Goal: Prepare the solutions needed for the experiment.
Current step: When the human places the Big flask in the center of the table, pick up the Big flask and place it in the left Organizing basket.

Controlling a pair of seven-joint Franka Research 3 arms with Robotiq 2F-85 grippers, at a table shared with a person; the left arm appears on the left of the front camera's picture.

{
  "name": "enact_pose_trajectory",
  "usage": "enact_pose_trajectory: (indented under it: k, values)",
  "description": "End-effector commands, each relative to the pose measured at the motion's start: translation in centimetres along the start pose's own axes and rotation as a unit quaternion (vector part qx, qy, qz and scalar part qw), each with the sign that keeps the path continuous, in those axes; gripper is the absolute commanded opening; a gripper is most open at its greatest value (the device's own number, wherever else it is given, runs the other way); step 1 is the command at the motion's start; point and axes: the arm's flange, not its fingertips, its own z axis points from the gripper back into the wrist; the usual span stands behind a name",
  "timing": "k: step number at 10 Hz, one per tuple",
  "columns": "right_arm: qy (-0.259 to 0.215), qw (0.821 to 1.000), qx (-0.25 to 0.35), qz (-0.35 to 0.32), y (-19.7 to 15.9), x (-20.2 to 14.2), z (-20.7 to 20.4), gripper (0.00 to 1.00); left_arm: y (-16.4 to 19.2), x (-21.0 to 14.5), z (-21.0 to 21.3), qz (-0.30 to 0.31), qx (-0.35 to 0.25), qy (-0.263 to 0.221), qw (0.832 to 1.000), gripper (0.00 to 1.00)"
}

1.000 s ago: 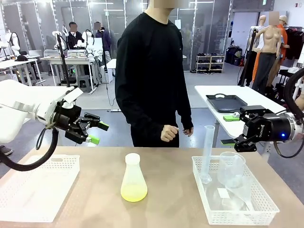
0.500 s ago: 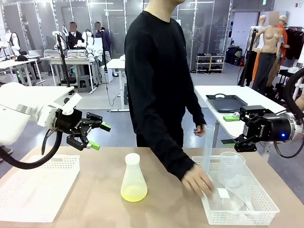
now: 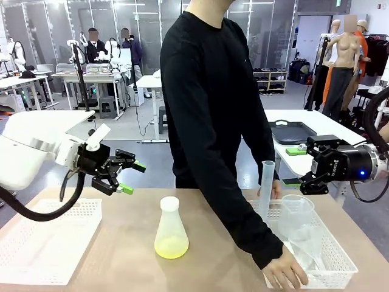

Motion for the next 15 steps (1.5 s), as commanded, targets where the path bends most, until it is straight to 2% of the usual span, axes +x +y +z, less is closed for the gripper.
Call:
enact_pose_trajectory:
  k: [1, 3, 6, 9, 13, 15]
  values:
    - [0.0, 1.0, 0.005, 0.002, 0.2, 0.1, 0.0, 0.85, 1.9, -1.2, -1.0, -0.011, 0.007, -0.075, 0.997, 1.0]
    - [0.0, 1.0, 0.005, 0.002, 0.2, 0.1, 0.0, 0.85, 2.4, -1.8, -2.6, -0.013, -0.007, -0.119, 0.993, 1.0]
    - [0.0, 1.0, 0.005, 0.002, 0.2, 0.1, 0.0, 0.85, 3.9, -2.3, -5.1, -0.023, -0.022, -0.15, 0.988, 1.0]
    - [0.0, 1.0, 0.005, 0.002, 0.2, 0.1, 0.0, 0.85, 4.7, -3.4, -7.2, -0.025, -0.016, -0.141, 0.99, 1.0]
    - [0.0, 1.0, 0.005, 0.002, 0.2, 0.1, 0.0, 0.85, 3.7, -6.2, -7.4, -0.031, -0.06, -0.162, 0.984, 1.0]
    - [0.0, 1.0, 0.005, 0.002, 0.2, 0.1, 0.0, 0.85, 3.2, -7.3, -7.3, -0.028, -0.12, -0.18, 0.976, 1.0]
